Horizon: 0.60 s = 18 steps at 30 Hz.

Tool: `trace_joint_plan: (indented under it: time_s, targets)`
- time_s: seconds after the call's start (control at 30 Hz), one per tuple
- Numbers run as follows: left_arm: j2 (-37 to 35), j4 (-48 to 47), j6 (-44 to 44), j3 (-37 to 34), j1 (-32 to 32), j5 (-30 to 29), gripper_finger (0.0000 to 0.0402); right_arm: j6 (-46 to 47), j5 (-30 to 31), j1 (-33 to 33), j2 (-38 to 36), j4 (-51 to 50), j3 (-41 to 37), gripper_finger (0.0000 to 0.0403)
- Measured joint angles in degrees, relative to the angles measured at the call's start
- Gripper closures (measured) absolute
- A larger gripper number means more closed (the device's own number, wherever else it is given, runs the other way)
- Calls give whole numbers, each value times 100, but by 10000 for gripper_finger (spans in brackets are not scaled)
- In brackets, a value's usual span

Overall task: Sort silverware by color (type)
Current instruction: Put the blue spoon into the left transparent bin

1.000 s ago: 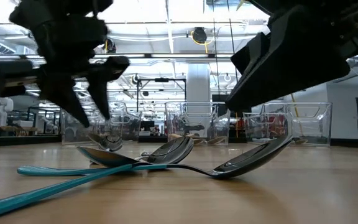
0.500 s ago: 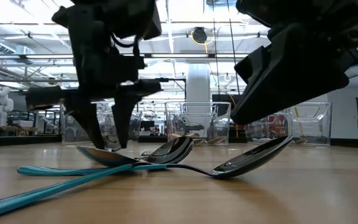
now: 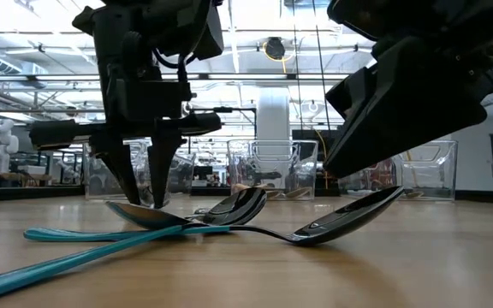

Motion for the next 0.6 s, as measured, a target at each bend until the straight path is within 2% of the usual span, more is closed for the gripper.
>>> trace_joint_plan:
  time_s: [0.5, 0.6]
  targets:
    - [13, 6, -116, -19, -3, 32, 390, -12, 4, 2, 0, 20, 0, 399]
    - [15, 31, -231, -24, -7, 24, 394, -20, 7, 2, 0, 20, 0, 399]
